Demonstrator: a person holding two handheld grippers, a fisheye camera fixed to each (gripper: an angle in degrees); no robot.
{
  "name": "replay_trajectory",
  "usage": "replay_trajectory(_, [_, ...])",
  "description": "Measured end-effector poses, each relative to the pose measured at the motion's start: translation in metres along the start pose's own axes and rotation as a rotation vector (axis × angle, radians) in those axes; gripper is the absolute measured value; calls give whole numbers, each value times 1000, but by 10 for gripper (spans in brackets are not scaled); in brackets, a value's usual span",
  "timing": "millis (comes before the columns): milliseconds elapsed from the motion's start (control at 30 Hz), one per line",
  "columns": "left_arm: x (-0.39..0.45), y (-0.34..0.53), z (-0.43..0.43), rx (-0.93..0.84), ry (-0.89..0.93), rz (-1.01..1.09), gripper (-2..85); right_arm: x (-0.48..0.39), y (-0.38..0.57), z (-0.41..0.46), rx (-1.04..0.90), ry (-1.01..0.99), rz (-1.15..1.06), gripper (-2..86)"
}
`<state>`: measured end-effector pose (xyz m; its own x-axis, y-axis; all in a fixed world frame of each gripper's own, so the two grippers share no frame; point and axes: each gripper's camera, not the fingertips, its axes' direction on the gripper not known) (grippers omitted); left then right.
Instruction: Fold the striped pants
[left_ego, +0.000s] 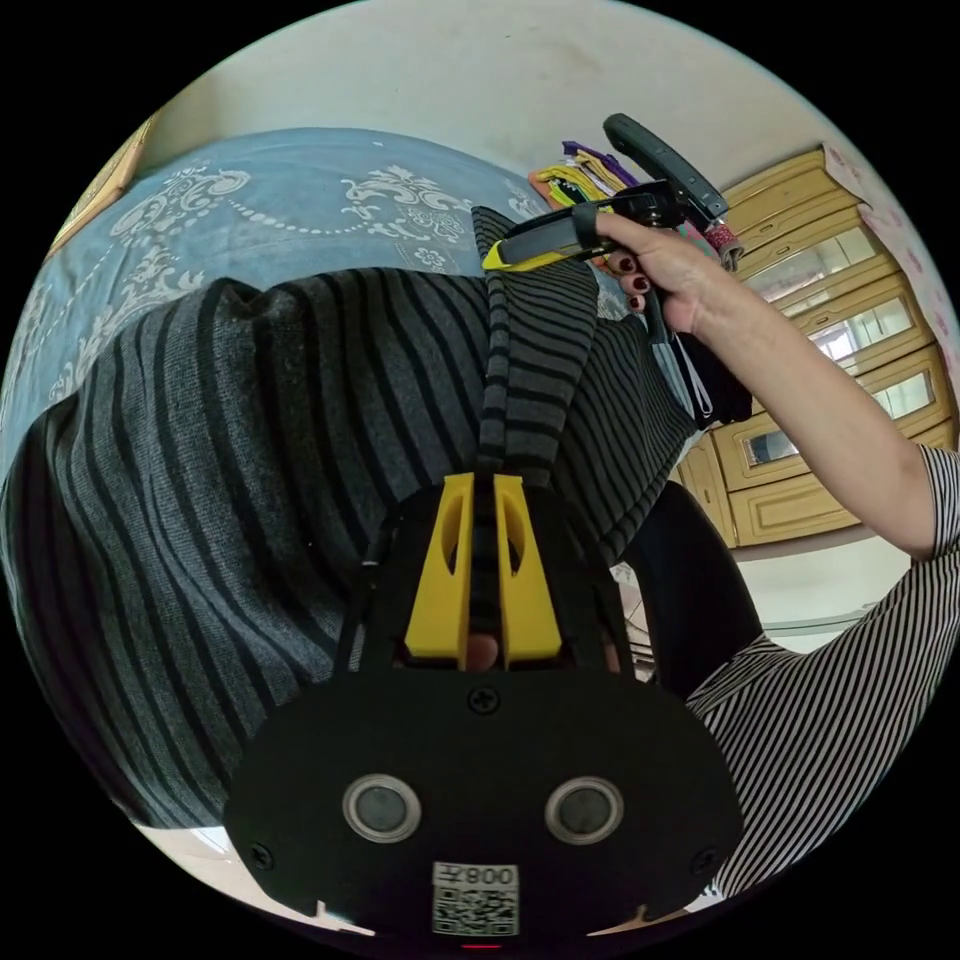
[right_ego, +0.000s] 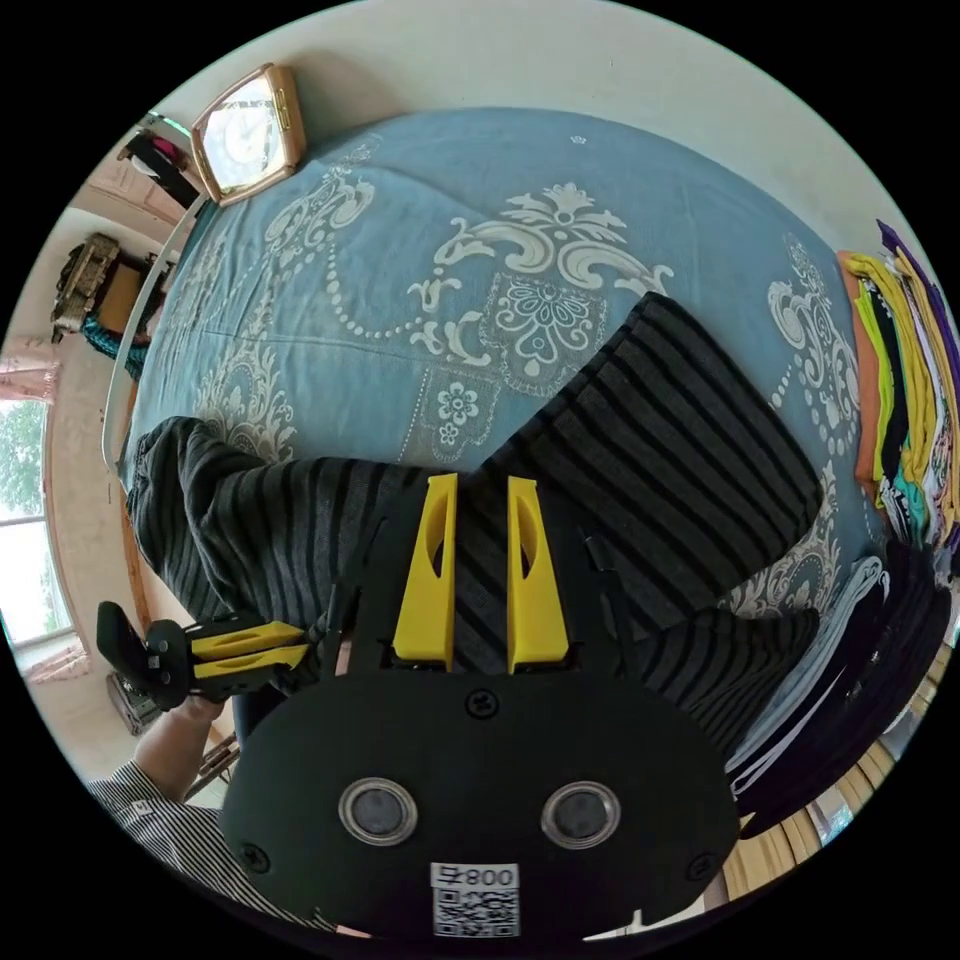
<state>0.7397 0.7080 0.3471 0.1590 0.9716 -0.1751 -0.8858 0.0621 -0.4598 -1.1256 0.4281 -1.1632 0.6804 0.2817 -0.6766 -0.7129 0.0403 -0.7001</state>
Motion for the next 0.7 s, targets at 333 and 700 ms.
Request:
replay_trajectory(333, [9,-11,33,-7,54,22,12,25,14,4,-44,-73,33,32])
replay_trajectory(700, [80,-9,49,-5,77,209,8,82,161,-102,234,-267,54,16])
